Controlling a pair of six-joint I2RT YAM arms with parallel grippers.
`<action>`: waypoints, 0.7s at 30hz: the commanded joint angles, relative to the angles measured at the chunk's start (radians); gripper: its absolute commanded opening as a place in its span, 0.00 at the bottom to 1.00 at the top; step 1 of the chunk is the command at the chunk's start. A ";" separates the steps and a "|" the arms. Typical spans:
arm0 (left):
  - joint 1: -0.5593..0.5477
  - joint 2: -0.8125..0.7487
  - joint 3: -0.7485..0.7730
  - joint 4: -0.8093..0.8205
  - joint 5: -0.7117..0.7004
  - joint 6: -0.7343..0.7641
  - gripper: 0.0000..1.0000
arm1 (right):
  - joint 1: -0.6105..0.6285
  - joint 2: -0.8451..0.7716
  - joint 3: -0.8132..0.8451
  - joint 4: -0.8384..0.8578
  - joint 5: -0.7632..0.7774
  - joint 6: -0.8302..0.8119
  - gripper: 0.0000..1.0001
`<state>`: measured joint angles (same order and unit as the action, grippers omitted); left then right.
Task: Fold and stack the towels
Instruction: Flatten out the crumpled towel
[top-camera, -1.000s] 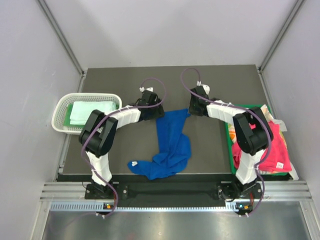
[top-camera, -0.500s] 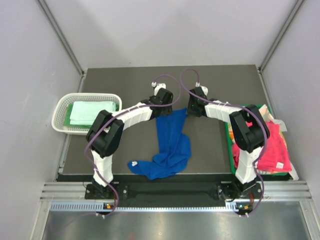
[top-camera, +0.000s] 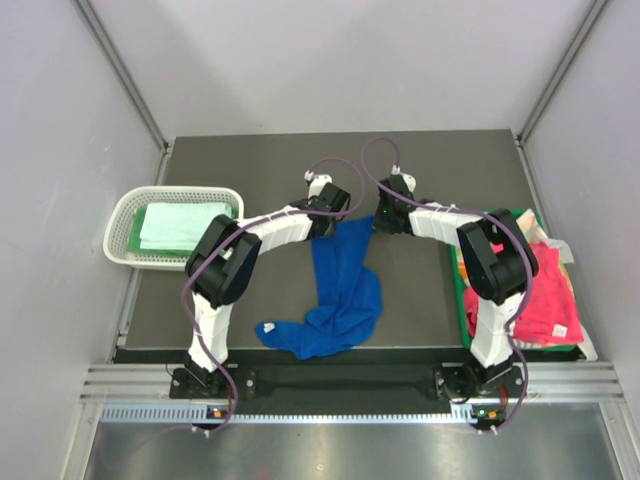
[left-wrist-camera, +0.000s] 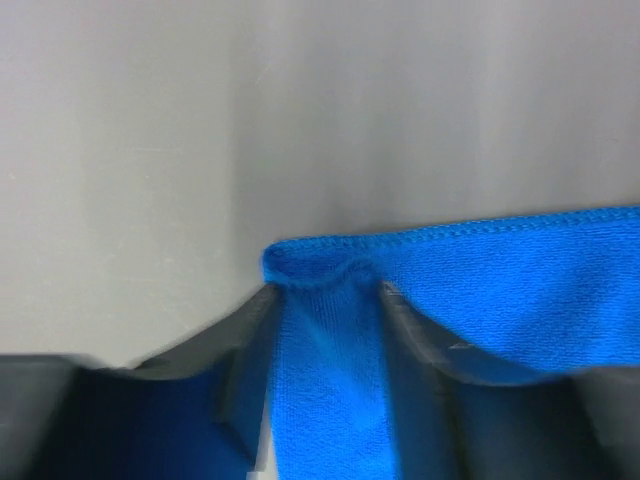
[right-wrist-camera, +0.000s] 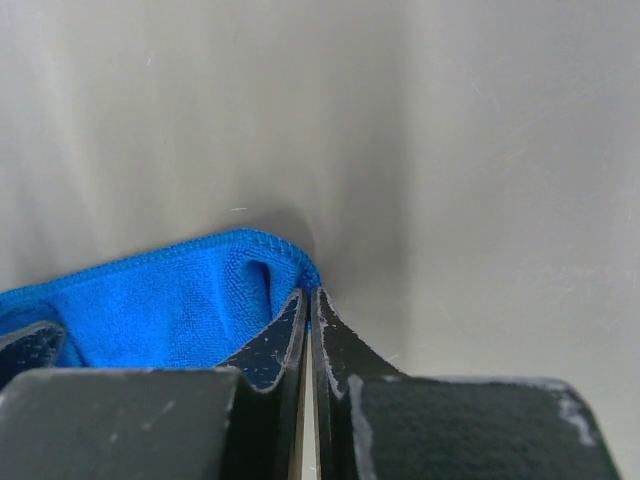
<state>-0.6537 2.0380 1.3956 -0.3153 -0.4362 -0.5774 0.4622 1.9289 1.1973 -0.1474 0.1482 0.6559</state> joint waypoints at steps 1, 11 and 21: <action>-0.001 0.005 0.037 -0.005 -0.056 0.007 0.44 | -0.010 -0.013 -0.016 0.016 0.007 -0.005 0.00; 0.019 -0.042 0.031 -0.033 -0.064 0.045 0.30 | -0.057 -0.056 -0.061 0.022 0.004 -0.022 0.00; 0.127 -0.119 -0.033 -0.002 0.037 0.053 0.18 | -0.092 -0.129 -0.082 -0.001 0.025 -0.061 0.00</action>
<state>-0.5571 1.9827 1.3750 -0.3443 -0.4263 -0.5350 0.3817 1.8668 1.1187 -0.1341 0.1390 0.6273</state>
